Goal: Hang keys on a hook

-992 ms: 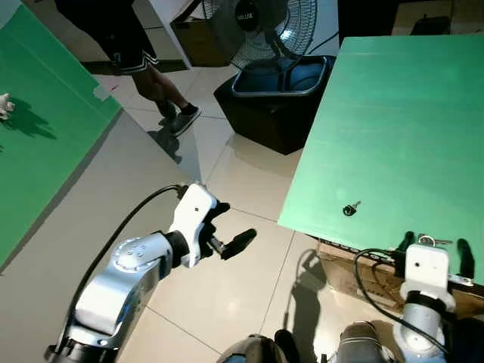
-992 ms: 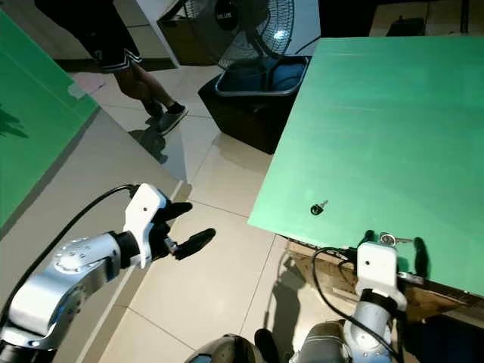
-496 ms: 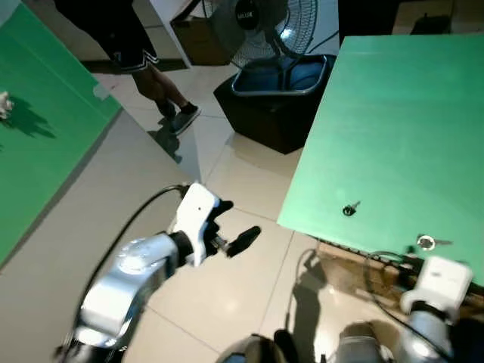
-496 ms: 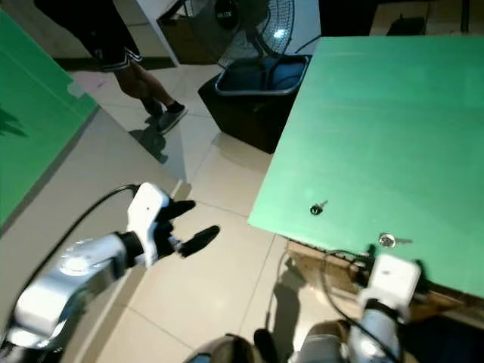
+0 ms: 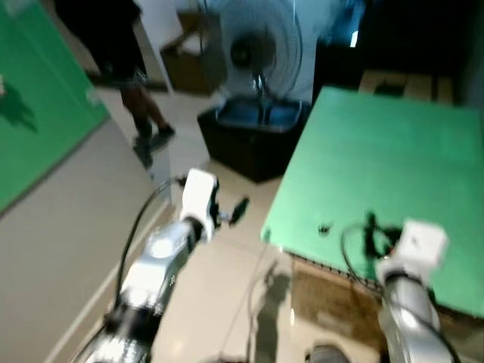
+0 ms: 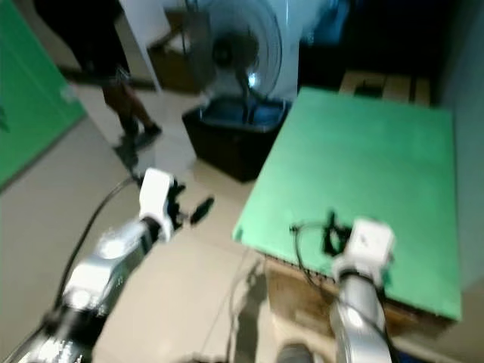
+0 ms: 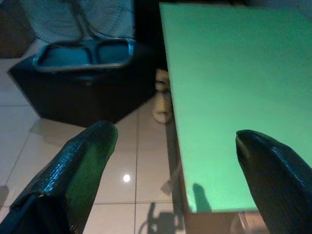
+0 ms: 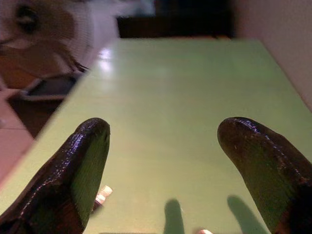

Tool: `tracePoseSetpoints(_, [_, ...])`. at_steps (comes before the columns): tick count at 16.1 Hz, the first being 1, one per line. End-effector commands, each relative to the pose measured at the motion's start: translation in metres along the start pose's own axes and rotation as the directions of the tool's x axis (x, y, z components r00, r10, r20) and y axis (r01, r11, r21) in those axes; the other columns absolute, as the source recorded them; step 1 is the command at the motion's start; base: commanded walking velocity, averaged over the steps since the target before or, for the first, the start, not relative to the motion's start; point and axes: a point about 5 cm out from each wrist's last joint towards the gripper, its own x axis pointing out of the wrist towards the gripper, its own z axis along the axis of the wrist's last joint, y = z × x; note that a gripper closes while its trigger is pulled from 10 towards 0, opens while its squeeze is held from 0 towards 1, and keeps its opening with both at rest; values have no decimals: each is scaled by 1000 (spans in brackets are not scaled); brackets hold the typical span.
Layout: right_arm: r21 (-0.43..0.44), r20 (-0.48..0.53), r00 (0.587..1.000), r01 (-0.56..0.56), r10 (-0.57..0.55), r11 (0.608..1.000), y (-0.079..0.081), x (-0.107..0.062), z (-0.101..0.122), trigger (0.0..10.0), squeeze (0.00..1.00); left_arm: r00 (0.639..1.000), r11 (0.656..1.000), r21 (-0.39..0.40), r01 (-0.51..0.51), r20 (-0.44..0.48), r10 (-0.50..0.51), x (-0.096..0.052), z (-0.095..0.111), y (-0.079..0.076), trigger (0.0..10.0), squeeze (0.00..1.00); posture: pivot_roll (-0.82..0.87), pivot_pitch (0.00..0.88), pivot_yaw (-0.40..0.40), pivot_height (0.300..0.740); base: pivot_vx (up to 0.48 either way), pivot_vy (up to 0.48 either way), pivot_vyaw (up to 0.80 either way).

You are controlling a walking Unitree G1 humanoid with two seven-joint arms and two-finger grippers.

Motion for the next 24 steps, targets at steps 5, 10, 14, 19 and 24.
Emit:
tracePoseSetpoints(5, [-31, -24, 994, -104, 103, 994, 6, 26, 7, 10000, 0, 986, 986, -20, -164, -5, 164, 11, -1, 5, 10000, 0, -217, 0, 103, 740, 0, 0, 0])
tracePoseSetpoints(10, [-19, -63, 980, -189, 188, 982, 34, 40, 2, 10000, 0, 978, 978, 7, -209, 4, 209, 10, -11, 11, 10000, 0, -178, 0, 51, 740, 0, 0, 0])
tracePoseSetpoints(14, [-91, -115, 944, -321, 311, 943, 45, 49, 1, 10000, 0, 950, 950, 8, -311, -1, 311, -5, -32, 24, 10000, 0, -131, 0, -74, 740, 0, 0, 0])
tracePoseSetpoints(19, [-132, -72, 954, -298, 290, 945, 50, 58, 0, 10000, 0, 974, 974, 79, -213, 89, 206, 10, 0, 15, 10000, 0, -134, 0, -4, 740, 0, 0, 0])
tracePoseSetpoints(24, [-112, -75, 959, -281, 274, 953, 50, 58, -9, 10000, 0, 981, 978, 98, -183, 89, 175, 17, 1, 7, 10000, 0, -136, 0, 26, 740, 0, 0, 0])
